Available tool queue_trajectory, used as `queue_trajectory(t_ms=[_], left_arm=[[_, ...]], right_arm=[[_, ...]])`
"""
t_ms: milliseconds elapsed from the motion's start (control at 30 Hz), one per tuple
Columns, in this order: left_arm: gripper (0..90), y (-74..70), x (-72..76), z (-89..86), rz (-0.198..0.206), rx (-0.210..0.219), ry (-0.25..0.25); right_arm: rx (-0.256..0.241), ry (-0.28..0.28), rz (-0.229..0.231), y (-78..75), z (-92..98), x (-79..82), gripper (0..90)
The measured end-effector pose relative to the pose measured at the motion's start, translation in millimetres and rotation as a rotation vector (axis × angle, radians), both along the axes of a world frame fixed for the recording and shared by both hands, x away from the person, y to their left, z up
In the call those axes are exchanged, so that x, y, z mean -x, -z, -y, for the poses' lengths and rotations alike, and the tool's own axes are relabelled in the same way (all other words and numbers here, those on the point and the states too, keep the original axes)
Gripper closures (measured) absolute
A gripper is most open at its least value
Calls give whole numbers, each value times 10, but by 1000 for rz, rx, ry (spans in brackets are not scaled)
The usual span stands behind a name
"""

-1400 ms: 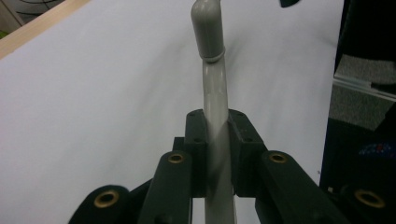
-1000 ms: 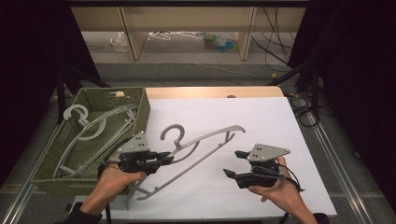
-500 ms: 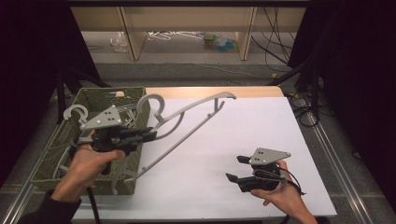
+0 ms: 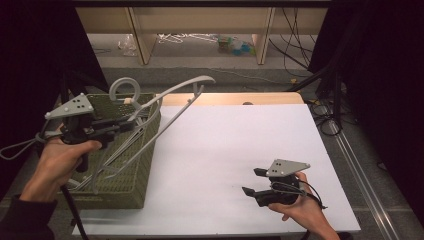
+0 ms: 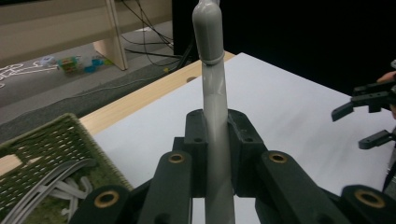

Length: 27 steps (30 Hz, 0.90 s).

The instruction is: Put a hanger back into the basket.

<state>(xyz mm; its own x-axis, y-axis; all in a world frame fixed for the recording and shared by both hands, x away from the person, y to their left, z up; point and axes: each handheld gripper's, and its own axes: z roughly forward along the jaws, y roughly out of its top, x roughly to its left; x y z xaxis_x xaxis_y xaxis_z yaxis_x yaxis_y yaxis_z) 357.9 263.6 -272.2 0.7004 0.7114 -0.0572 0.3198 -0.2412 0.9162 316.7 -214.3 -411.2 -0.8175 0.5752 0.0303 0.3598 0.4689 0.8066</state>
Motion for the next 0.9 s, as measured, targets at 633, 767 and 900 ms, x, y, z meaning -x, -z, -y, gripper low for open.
queue_trajectory(t_ms=[633,767,900], left_arm=[[793,275,-337,-661,-7,-114,-136],[794,364,-378,-781,-19,-126,-154],[793,421,-391,-880,-23,-143,-177]], right_arm=[[-6,3,-12,45,-19,-16,250],[-9,3,-16,60,-18,-24,218],[-21,1,-4,52,-15,-21,197]])
